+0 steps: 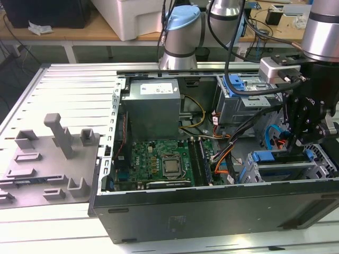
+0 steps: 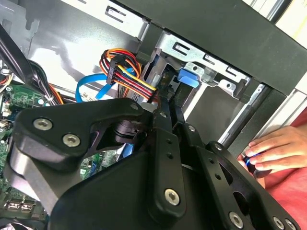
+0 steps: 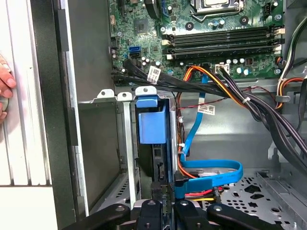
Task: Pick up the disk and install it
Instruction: 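Insert the first disk wire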
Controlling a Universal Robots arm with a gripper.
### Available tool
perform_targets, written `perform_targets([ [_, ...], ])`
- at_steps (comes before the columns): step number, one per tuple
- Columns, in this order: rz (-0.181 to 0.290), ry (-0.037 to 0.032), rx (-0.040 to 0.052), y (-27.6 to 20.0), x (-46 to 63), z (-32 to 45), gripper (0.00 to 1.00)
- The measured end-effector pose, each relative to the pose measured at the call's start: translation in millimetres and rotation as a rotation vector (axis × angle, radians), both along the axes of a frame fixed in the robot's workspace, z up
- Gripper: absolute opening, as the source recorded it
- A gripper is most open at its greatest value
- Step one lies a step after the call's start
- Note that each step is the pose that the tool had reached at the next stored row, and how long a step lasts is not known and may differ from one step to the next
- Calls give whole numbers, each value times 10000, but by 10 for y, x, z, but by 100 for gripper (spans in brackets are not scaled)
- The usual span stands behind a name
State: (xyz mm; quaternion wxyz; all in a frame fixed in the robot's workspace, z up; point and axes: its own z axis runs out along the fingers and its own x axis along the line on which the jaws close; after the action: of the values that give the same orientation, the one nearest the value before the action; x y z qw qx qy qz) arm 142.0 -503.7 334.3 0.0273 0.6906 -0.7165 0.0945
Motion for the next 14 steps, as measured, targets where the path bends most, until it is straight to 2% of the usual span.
perform_targets([
  [14, -1, 0, -3, 0, 0, -39, 17],
])
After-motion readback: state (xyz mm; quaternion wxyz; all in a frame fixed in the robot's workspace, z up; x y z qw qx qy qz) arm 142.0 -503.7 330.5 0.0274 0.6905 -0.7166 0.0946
